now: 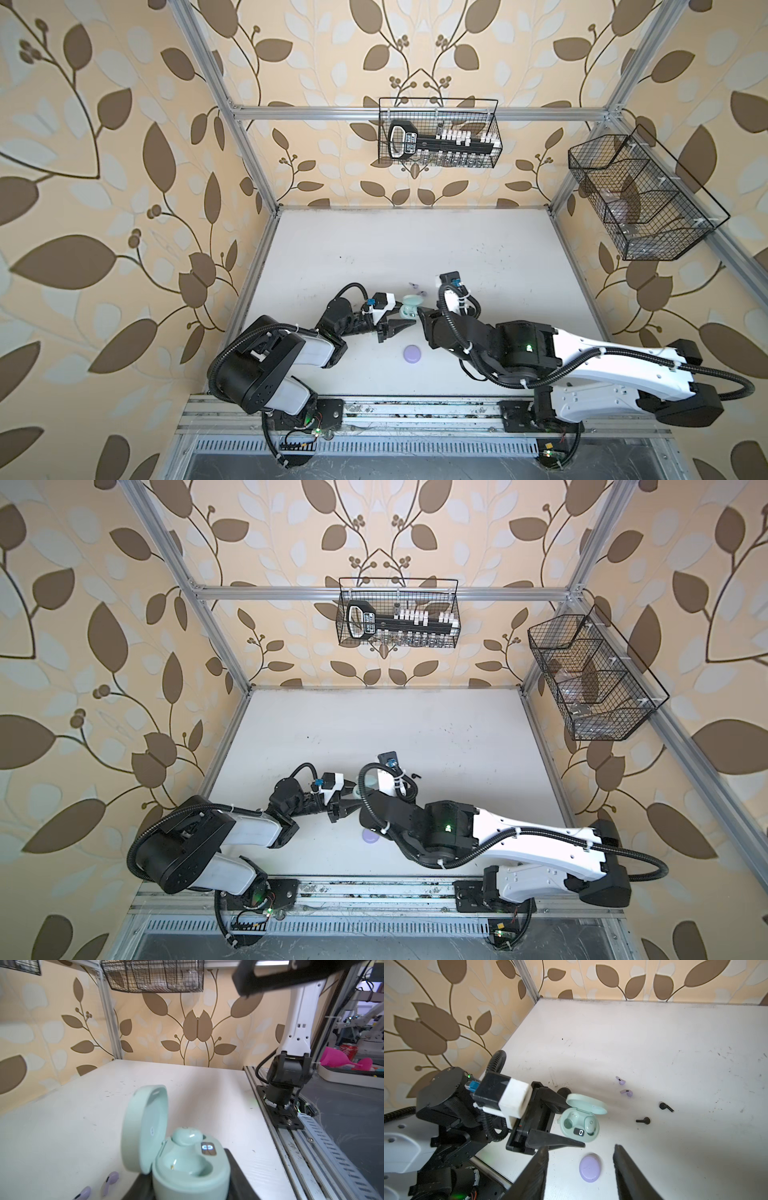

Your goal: Insert the wireless bluetooth earbuds into the charging case

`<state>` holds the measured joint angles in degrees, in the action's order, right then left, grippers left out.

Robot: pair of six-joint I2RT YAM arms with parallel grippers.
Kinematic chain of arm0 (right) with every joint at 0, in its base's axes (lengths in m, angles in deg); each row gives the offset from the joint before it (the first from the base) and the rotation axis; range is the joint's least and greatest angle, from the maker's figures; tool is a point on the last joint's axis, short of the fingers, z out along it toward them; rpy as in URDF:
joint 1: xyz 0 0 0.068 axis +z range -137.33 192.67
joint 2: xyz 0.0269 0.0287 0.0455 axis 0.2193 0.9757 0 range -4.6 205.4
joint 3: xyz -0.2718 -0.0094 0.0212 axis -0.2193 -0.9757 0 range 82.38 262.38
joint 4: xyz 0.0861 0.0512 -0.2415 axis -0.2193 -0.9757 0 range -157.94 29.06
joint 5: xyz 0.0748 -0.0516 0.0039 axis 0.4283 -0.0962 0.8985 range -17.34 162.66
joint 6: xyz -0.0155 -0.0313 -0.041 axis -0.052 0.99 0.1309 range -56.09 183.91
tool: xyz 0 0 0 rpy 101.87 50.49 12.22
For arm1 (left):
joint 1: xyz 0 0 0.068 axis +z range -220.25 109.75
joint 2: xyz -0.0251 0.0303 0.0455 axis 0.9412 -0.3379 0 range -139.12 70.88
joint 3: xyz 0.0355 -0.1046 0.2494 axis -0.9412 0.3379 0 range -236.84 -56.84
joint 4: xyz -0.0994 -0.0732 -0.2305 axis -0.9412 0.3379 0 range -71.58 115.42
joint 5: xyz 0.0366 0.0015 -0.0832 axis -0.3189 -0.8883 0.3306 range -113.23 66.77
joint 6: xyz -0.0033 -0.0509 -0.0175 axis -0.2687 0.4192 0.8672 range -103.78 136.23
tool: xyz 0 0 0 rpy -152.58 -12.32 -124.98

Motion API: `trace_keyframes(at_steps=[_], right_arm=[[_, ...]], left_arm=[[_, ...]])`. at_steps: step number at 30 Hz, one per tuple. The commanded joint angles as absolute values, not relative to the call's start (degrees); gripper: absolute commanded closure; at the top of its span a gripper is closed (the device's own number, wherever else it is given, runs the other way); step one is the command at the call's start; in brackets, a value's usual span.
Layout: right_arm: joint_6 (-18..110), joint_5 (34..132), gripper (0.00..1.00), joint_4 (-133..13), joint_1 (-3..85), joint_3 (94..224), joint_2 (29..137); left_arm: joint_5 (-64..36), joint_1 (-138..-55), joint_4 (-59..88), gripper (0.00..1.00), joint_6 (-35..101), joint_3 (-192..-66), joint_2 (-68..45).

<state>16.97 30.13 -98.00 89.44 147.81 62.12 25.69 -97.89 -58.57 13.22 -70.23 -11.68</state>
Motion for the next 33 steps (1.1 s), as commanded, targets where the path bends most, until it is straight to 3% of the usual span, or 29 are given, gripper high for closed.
trace_keyframes(at_steps=[1, 5, 9, 15, 21, 26, 33], right_arm=[[15.6, 27.1, 0.43, -94.7, 89.5, 141.5, 58.0], [14.5, 30.4, 0.36, -86.4, 87.7, 131.6, 54.5], [13.9, 39.3, 0.36, -77.8, 83.9, 126.9, 60.8], [14.5, 44.7, 0.36, -72.4, 83.6, 131.4, 76.0], [17.1, 48.7, 0.37, -71.1, 82.2, 138.4, 87.8], [18.6, 50.3, 0.37, -70.7, 80.6, 142.2, 93.0], [19.2, 52.2, 0.37, -70.0, 79.1, 145.5, 97.6]], left_arm=[[23.9, -94.7, -63.2, 1.0, 16.4, -69.7, -9.2], [20.7, -91.2, -63.1, 1.0, 19.2, -67.7, -5.9], [16.9, -88.5, -63.2, 1.0, 22.8, -65.8, -1.9], [8.8, -85.1, -61.0, 1.0, 27.3, -62.8, 5.3], [3.3, -84.7, -41.7, 1.0, 25.4, -63.5, 19.8], [-3.8, -84.7, -25.7, 1.0, 24.5, -65.2, 29.6], [-5.6, -84.7, -23.9, 1.0, 25.4, -64.8, 32.3]])
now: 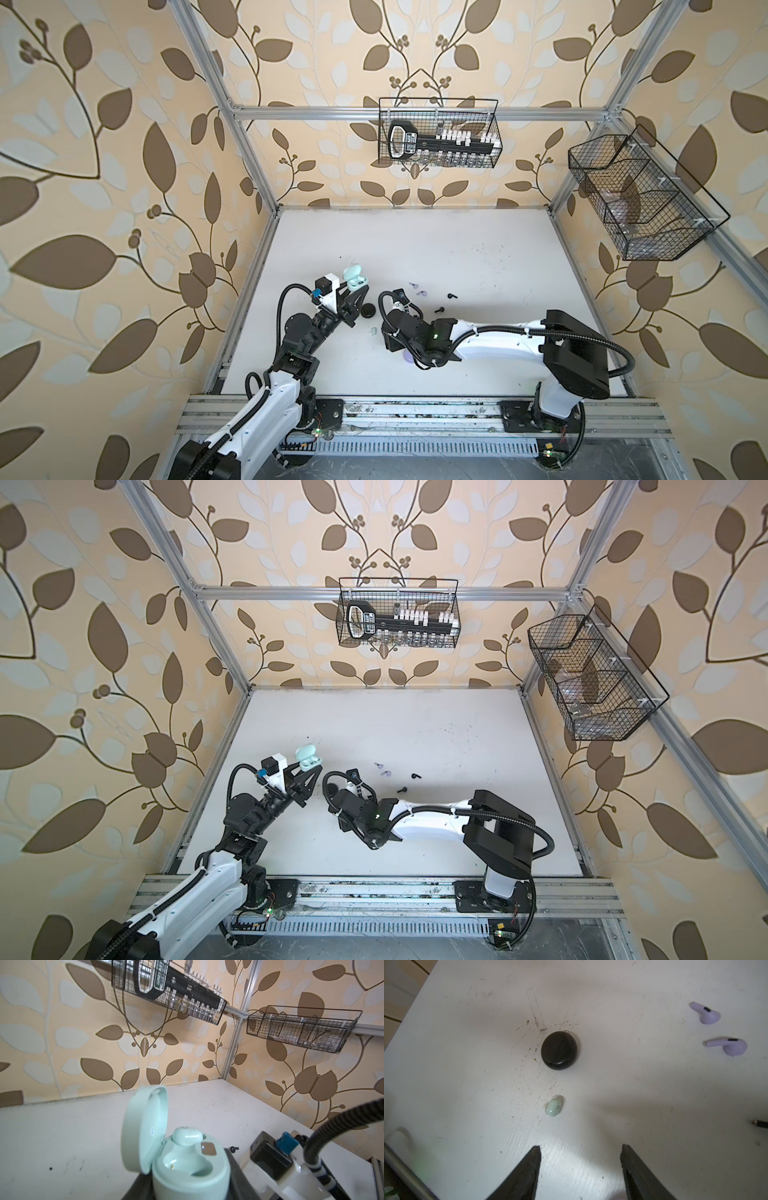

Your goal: Insert the wireless bluetooth earbuds into the charging case

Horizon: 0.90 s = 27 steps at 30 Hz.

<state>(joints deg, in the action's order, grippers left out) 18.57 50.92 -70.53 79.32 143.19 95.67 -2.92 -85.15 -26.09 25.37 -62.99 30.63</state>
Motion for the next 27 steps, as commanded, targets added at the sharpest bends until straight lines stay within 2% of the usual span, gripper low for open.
trace_keyframes(at_steps=[1, 10, 15, 27], right_arm=[[19.3, 52.4, 0.38, -70.2, 79.0, 146.1, 98.4], [19.5, 53.6, 0.4, -72.2, 77.8, 151.8, 105.0], [20.3, 53.9, 0.41, -74.3, 78.0, 156.3, 109.0], [19.4, 51.4, 0.53, -82.3, 77.6, 164.5, 117.7]], left_arm=[[-6.4, -84.7, -22.9, 1.0, 25.4, -64.8, 33.0], [-16.4, -84.6, -16.7, 1.0, 26.5, -64.8, 36.5], [-17.7, -84.5, -17.0, 1.0, 26.2, -64.2, 36.8], [-17.8, -84.4, -16.0, 1.0, 25.9, -63.7, 39.2]])
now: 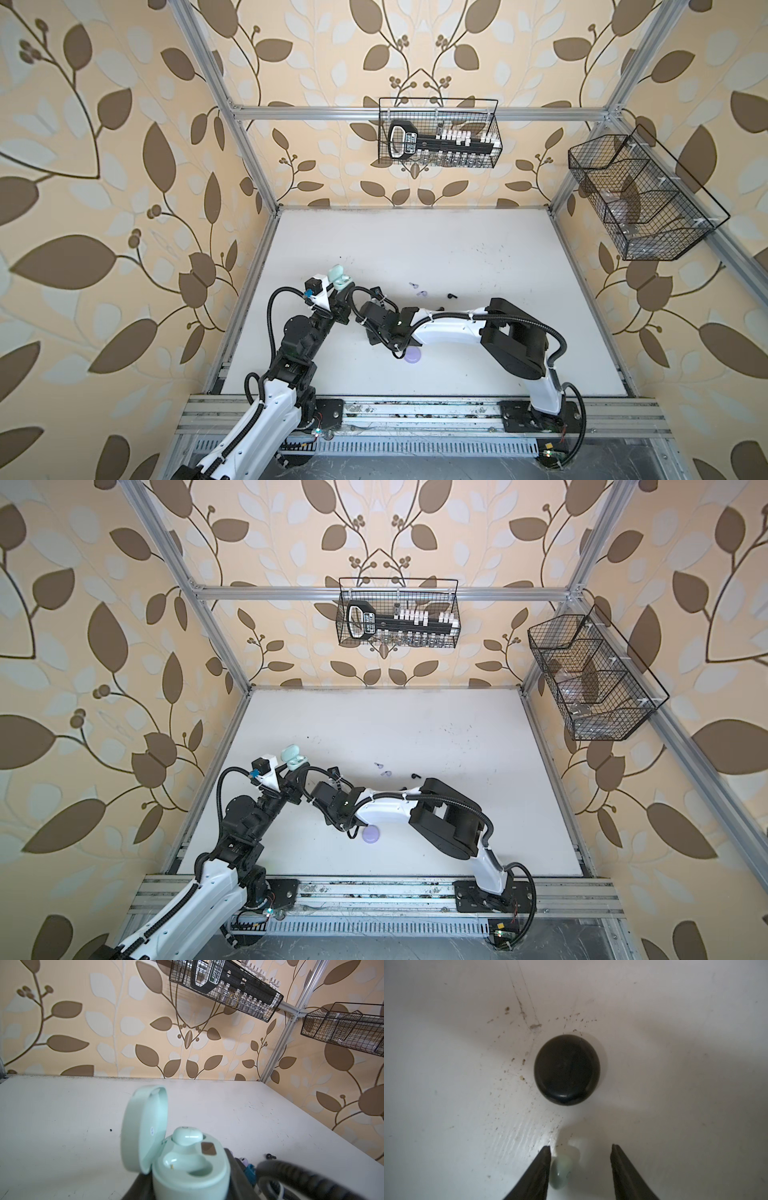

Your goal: Insert the wireless bluetooth earbuds into the charging case

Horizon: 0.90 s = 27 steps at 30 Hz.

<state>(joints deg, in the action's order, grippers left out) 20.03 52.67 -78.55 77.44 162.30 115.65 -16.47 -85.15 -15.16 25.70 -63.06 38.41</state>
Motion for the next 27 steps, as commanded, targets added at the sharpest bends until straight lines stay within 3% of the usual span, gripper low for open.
trace_keyframes(at_steps=[1, 9, 20, 27], right_arm=[[19.5, 51.3, 0.54, -82.7, 77.7, 164.8, 118.1], [17.7, 47.8, 0.63, -86.3, 78.7, 163.6, 116.9], [15.9, 46.6, 0.64, -86.5, 80.0, 157.0, 111.5], [13.9, 45.0, 0.59, -87.6, 81.5, 152.3, 107.7]], left_arm=[[-17.8, -84.4, -16.1, 1.0, 25.9, -63.6, 39.2], [-17.7, -84.4, -16.2, 1.0, 25.7, -63.4, 39.8], [-17.4, -84.4, -15.8, 1.0, 25.6, -63.4, 40.2], [-17.4, -84.4, -15.7, 1.0, 25.7, -63.4, 40.4]])
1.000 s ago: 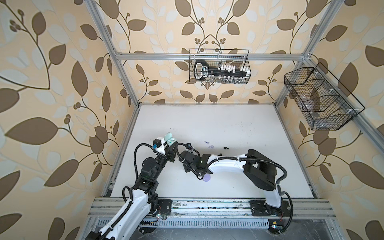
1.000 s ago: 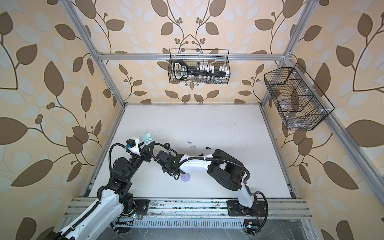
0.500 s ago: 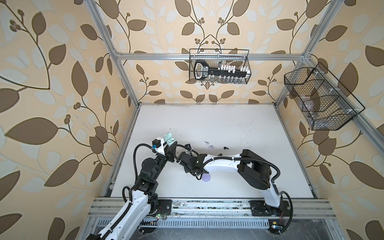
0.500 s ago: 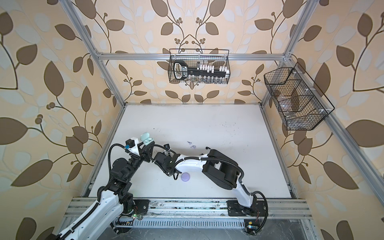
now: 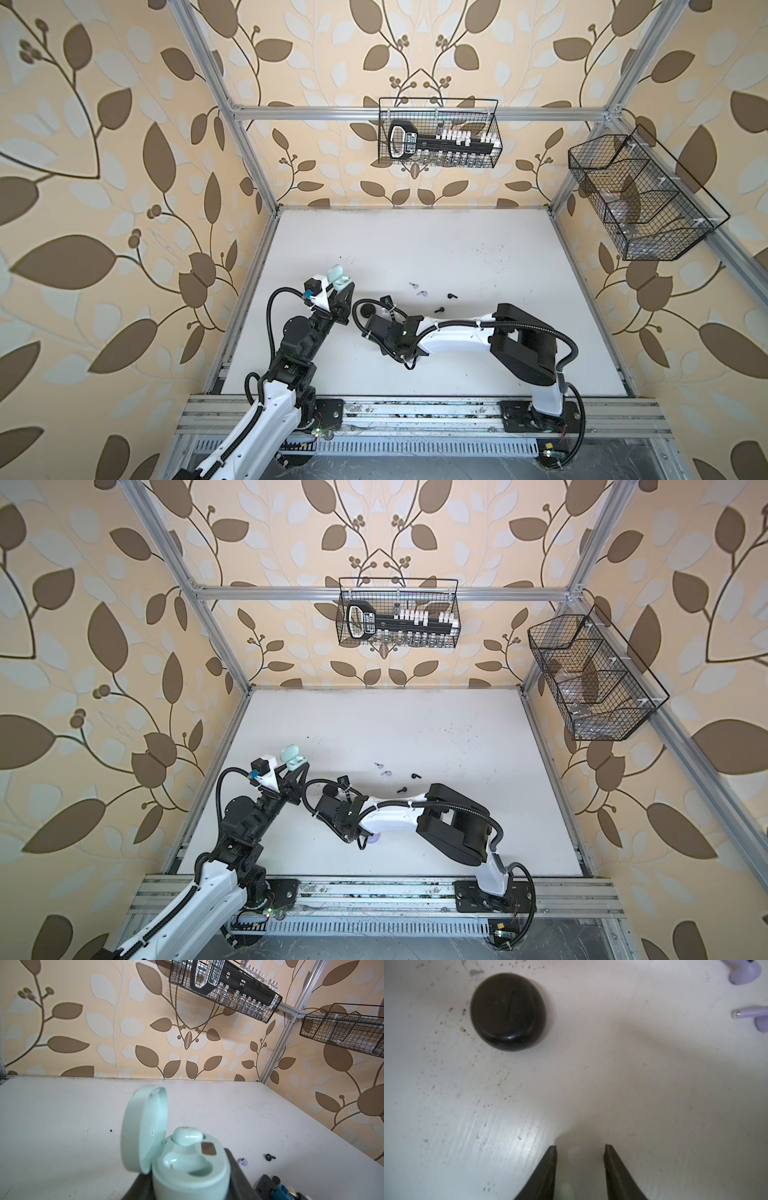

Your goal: Insert the wireless bluetooth earbuds into the charging case

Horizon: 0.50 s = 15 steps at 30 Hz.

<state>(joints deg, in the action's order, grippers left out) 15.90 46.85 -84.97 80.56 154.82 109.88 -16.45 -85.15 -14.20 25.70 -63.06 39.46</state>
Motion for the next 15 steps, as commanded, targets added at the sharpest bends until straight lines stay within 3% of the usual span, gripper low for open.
trace_keyframes(at_steps=[1, 6, 15], right_arm=[[13.8, 44.9, 0.59, -87.4, 81.7, 151.4, 106.9], [15.9, 45.3, 0.58, -85.5, 81.6, 149.3, 103.3], [20.2, 45.0, 0.48, -85.2, 83.0, 149.2, 98.2]], left_arm=[[-17.3, -84.4, -15.8, 1.0, 25.6, -63.3, 40.5], [-16.9, -84.4, -15.6, 1.0, 25.6, -63.6, 40.5], [-16.8, -84.4, -15.7, 1.0, 25.5, -63.5, 40.6]])
